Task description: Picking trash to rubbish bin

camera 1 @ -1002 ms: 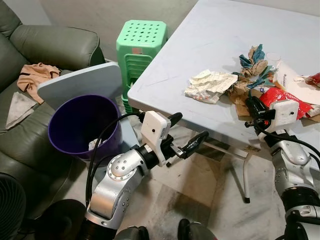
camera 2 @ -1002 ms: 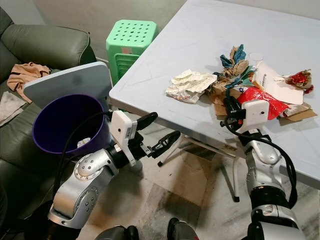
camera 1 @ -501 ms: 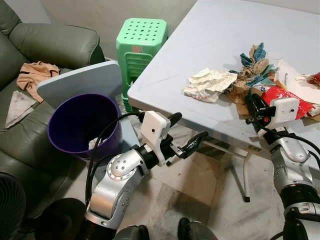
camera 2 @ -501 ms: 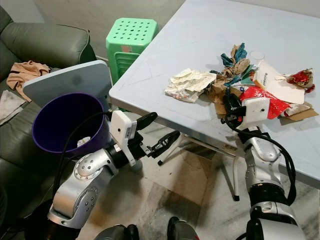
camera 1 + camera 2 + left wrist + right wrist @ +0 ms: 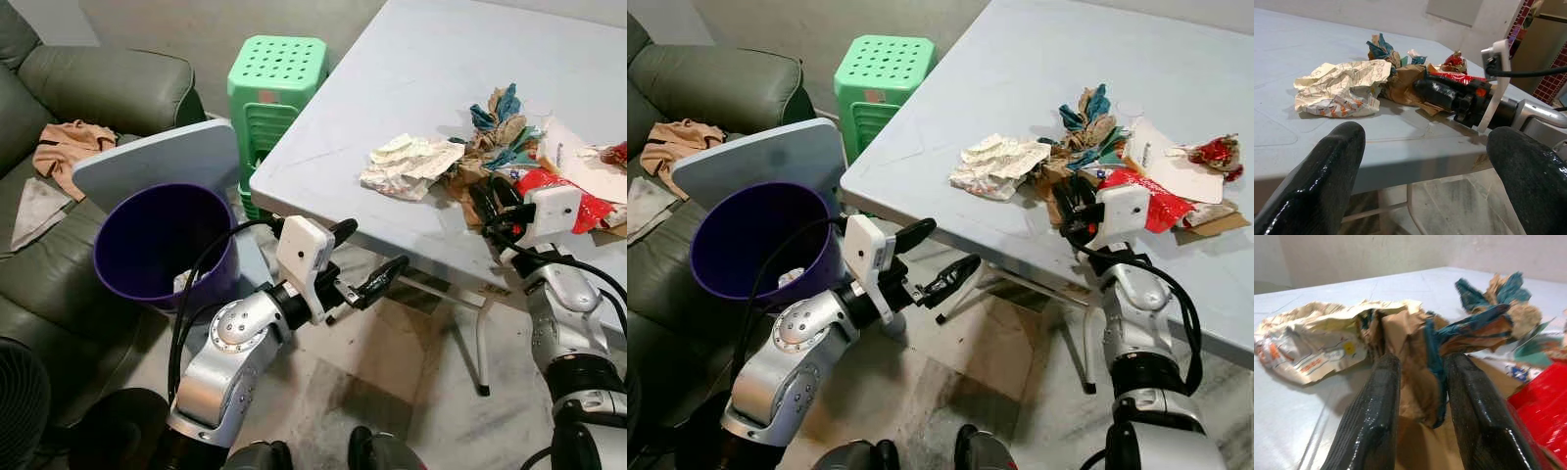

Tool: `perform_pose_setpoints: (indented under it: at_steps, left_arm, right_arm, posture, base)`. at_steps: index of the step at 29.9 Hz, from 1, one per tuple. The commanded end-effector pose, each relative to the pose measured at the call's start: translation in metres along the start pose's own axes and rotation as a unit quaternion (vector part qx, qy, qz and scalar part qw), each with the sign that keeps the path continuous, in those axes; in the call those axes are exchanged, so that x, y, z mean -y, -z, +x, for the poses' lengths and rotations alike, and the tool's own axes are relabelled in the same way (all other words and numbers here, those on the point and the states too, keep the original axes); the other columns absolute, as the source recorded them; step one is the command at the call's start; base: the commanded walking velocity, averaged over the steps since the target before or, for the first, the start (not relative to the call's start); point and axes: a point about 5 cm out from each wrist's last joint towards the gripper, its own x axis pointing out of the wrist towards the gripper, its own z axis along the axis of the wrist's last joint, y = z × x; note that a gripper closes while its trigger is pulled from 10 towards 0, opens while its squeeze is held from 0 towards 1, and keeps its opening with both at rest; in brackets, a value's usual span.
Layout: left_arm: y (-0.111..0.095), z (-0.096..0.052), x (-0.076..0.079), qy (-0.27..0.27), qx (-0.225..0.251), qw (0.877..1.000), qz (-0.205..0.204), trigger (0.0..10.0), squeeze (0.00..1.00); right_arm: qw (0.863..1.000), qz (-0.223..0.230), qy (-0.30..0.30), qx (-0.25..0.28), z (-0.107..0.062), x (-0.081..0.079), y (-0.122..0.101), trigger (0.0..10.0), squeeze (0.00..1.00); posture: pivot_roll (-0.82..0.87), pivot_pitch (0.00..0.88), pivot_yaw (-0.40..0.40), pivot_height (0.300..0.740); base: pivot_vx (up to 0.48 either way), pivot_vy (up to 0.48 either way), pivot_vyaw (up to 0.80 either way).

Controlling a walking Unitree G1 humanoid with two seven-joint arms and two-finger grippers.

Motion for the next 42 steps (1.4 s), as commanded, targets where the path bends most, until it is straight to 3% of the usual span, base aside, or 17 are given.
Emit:
perform_pose_setpoints:
  at_steps: [1, 2, 4, 20, 35, 42]
  left_arm:
    - [0.001, 0.000, 0.000, 0.002, -0.001, 1.000, -0.004, 10.0, 0.00]
    - [0.001, 0.000, 0.000, 0.001, -0.001, 1.000, -0.003, 10.0, 0.00]
    - [0.001, 0.000, -0.001, -0.001, -0.001, 1.000, -0.003, 10.0, 0.00]
    - [-0.001, 0.003, -0.009, -0.010, 0.005, 1.000, 0.008, 10.0, 0.00]
    - [-0.006, 0.013, -0.020, -0.030, 0.027, 0.999, 0.015, 10.0, 0.00]
    - [-0.007, 0.012, -0.029, -0.052, 0.034, 0.998, 0.019, 10.0, 0.00]
  right_arm:
    - [1.000, 0.003, -0.008, -0.013, 0.001, -0.004, 0.004, 10.0, 0.00]
    - [1.000, 0.007, -0.010, -0.013, 0.002, -0.005, 0.004, 8.5, 0.00]
    - [1.000, 0.004, -0.014, -0.006, 0.002, -0.006, 0.002, 0.0, 0.00]
    - [0.999, 0.003, -0.026, 0.034, -0.007, 0.000, -0.005, 0.0, 0.00]
    - [0.996, 0.002, 0.031, 0.082, -0.039, 0.019, -0.018, 0.0, 0.00]
    - [0.998, -0.038, 0.025, 0.052, -0.048, 0.014, -0.017, 0.0, 0.00]
  posture:
    - [0.09, 0.227, 0.039, 0.740]
    - [0.09, 0.228, 0.038, 0.740]
    - [0.09, 0.228, 0.037, 0.740]
    - [0.09, 0.191, 0.031, 0.740]
    - [0.05, 0.112, 0.030, 0.740]
    - [0.05, 0.086, 0.029, 0.740]
  base:
    - [0.000, 0.000, 0.00]
    - [0.000, 0.000, 0.00]
    - [0.000, 0.000, 0.00]
    - [0.000, 0.000, 0.00]
    - [0.000, 0.000, 0.00]
    - [0.000, 0.000, 0.00]
